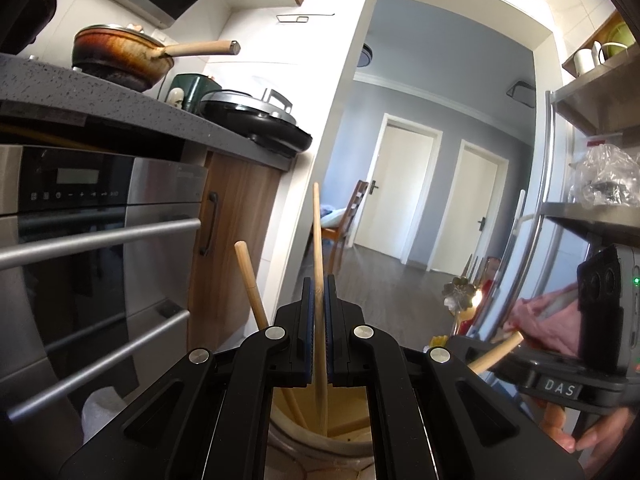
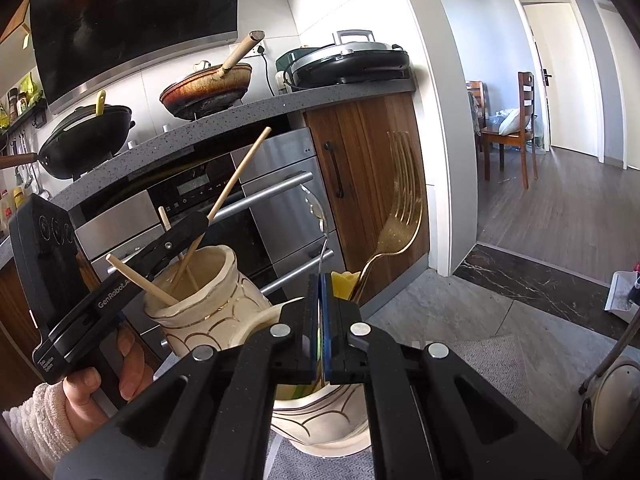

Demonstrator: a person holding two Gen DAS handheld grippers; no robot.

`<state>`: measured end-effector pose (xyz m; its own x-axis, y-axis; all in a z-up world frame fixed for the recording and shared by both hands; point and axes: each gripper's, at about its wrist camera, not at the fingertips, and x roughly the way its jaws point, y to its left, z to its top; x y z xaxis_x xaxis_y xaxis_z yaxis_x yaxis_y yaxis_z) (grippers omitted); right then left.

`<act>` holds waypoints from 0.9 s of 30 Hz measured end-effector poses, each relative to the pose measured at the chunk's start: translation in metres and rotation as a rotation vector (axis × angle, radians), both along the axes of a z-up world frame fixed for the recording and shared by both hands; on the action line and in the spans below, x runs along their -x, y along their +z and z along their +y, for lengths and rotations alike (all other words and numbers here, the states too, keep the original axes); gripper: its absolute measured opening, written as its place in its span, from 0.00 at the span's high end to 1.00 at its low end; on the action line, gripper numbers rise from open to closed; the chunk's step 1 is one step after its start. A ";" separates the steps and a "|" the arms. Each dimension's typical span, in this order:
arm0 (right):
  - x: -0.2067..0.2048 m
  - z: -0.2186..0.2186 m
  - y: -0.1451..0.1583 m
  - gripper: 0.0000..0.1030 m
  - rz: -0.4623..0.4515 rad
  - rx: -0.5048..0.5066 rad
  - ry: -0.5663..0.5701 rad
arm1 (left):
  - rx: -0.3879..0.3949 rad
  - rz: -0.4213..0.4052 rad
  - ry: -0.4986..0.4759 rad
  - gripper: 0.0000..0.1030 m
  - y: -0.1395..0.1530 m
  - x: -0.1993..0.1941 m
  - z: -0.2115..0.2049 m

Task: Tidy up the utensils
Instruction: 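Lower the silver spoon into the short pot and open the right tool while the left tool releases the chopstick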

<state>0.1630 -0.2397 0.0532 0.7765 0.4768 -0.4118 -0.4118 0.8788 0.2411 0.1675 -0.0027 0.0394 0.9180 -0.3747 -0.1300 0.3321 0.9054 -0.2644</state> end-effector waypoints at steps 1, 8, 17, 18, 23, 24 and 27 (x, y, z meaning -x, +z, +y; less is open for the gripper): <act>0.000 0.000 0.000 0.99 -0.001 0.001 -0.001 | 0.001 0.002 0.001 0.95 0.000 0.001 0.001; 0.000 0.000 0.000 0.99 0.001 0.003 0.003 | -0.009 0.017 -0.011 0.95 0.000 0.013 0.005; 0.000 0.002 -0.001 0.99 0.012 0.023 0.009 | -0.085 0.010 -0.004 0.95 0.000 0.035 -0.001; 0.000 0.003 -0.001 0.99 0.012 0.026 0.009 | -0.096 0.008 -0.001 0.95 0.000 0.037 -0.003; 0.000 0.003 -0.001 0.99 0.014 0.029 0.005 | -0.128 0.010 0.004 0.95 0.001 0.044 -0.006; 0.000 0.002 -0.001 0.99 0.015 0.029 0.002 | -0.133 0.012 0.006 0.95 0.001 0.046 -0.006; -0.001 0.001 -0.002 0.98 0.016 0.031 -0.002 | -0.137 0.016 0.013 0.90 0.001 0.049 -0.006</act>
<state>0.1643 -0.2385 0.0514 0.7706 0.4623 -0.4387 -0.4067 0.8867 0.2201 0.1189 -0.0083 0.0409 0.9201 -0.3407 -0.1935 0.3170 0.9375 -0.1434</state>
